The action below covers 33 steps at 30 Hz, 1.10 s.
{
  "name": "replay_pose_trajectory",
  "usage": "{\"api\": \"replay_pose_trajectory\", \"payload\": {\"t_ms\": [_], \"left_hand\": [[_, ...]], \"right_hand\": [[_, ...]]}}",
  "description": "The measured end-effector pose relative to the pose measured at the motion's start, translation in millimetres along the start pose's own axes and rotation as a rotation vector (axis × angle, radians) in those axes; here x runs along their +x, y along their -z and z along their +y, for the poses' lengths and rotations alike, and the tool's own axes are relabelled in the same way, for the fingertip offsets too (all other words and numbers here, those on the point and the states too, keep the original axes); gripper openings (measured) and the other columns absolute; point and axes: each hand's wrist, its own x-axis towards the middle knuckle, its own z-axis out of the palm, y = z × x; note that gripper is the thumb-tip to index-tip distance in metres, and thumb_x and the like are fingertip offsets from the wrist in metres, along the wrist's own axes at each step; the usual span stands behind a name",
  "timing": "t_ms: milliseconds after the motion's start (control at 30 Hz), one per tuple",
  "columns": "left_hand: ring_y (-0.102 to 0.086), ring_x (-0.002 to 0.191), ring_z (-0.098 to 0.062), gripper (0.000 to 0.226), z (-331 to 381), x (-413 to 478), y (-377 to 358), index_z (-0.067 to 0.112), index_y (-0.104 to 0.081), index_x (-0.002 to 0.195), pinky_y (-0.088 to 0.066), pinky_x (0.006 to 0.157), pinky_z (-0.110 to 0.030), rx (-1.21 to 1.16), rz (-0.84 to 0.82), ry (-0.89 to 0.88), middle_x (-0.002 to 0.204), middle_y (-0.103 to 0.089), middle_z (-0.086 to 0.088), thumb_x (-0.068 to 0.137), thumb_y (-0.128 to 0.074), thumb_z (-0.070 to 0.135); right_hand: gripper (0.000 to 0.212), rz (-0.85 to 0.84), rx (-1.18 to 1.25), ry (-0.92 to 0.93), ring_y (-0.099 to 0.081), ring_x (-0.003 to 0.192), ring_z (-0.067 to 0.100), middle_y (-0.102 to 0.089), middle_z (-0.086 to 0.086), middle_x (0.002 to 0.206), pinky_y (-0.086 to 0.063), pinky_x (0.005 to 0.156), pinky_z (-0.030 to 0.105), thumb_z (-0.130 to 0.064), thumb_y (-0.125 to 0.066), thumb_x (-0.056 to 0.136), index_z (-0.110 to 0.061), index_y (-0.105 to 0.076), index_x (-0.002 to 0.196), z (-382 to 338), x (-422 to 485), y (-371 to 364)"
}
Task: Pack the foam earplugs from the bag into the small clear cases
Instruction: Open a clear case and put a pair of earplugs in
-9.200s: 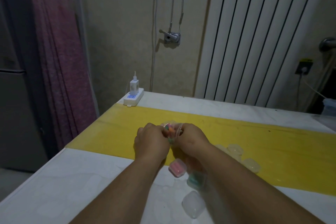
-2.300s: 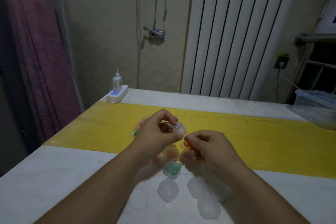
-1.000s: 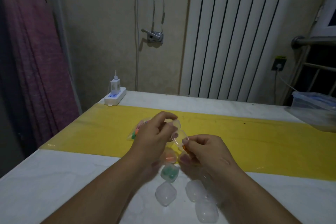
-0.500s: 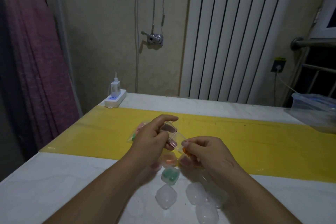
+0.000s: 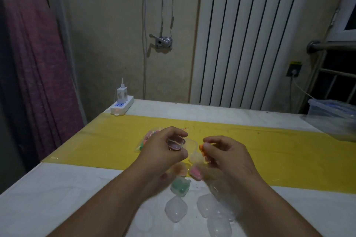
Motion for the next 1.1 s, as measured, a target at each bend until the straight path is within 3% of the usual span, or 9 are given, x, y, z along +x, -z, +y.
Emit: {"api": "replay_pose_trajectory", "payload": {"t_ms": [167,300,433,600,800,933,1100], "left_hand": [[-0.061,0.075,0.007,0.036,4,-3,-2,0.032,-0.069,0.092,-0.046,0.067,-0.007,0.027,0.016,-0.003,0.084,-0.065,0.014,0.071,-0.079,0.004],[-0.063,0.076,0.004,0.037,4,-3,-4,0.034,-0.068,0.090,-0.050,0.069,-0.012,0.021,0.030,-0.017,0.086,-0.066,0.013,0.070,-0.080,0.004],[-0.063,0.074,0.003,0.039,4,-4,-6,0.033,-0.067,0.089,-0.049,0.067,-0.011,-0.008,0.009,-0.006,0.088,-0.068,0.008,0.069,-0.080,0.002],[-0.064,0.075,0.003,0.040,5,-4,-7,0.031,-0.068,0.091,-0.048,0.065,-0.011,-0.072,-0.004,0.022,0.087,-0.069,0.009,0.067,-0.084,0.003],[-0.066,0.074,-0.002,0.040,2,-3,-6,0.023,-0.071,0.092,-0.053,0.067,-0.020,-0.214,0.001,0.079,0.080,-0.069,0.012,0.065,-0.084,-0.004],[-0.065,0.074,0.001,0.040,3,-3,-6,0.020,-0.070,0.094,-0.052,0.067,-0.018,-0.224,-0.018,0.084,0.078,-0.069,0.018,0.066,-0.083,-0.005],[-0.067,0.078,-0.007,0.041,2,-3,-8,0.025,-0.070,0.095,-0.055,0.069,-0.021,-0.187,-0.040,0.091,0.092,-0.071,0.002,0.066,-0.084,-0.001]], "right_hand": [[0.010,0.040,0.051,0.134,-0.066,0.063,0.009,-0.074,0.001,0.074,-0.053,0.059,0.020,-0.003,-0.069,0.086,-0.012,-0.072,0.087,-2,-2,-1],[0.015,0.022,-0.015,0.168,-0.066,0.061,0.006,-0.074,-0.002,0.071,-0.052,0.058,0.018,0.001,-0.067,0.086,-0.013,-0.073,0.086,0,-7,-9],[0.022,0.051,-0.185,0.275,-0.064,0.064,0.001,-0.074,-0.011,0.074,-0.050,0.061,0.016,-0.007,-0.073,0.083,-0.029,-0.073,0.079,1,-5,-12],[0.019,0.072,-0.307,0.297,-0.047,0.051,0.002,-0.064,-0.023,0.061,-0.036,0.050,0.011,-0.015,-0.074,0.082,-0.033,-0.072,0.078,5,-4,-14],[0.008,0.142,-0.548,0.402,-0.051,0.087,-0.007,-0.055,-0.013,0.091,-0.035,0.066,0.006,-0.030,-0.072,0.085,-0.035,-0.076,0.088,12,1,-17],[0.007,0.146,-0.546,0.385,-0.052,0.084,-0.004,-0.055,-0.012,0.090,-0.035,0.064,0.008,-0.031,-0.070,0.086,-0.032,-0.076,0.090,14,2,-18],[0.016,0.160,-0.325,0.294,-0.046,0.069,0.001,-0.059,-0.012,0.090,-0.036,0.061,0.019,-0.023,-0.075,0.081,-0.030,-0.061,0.084,12,-2,-16]]}}
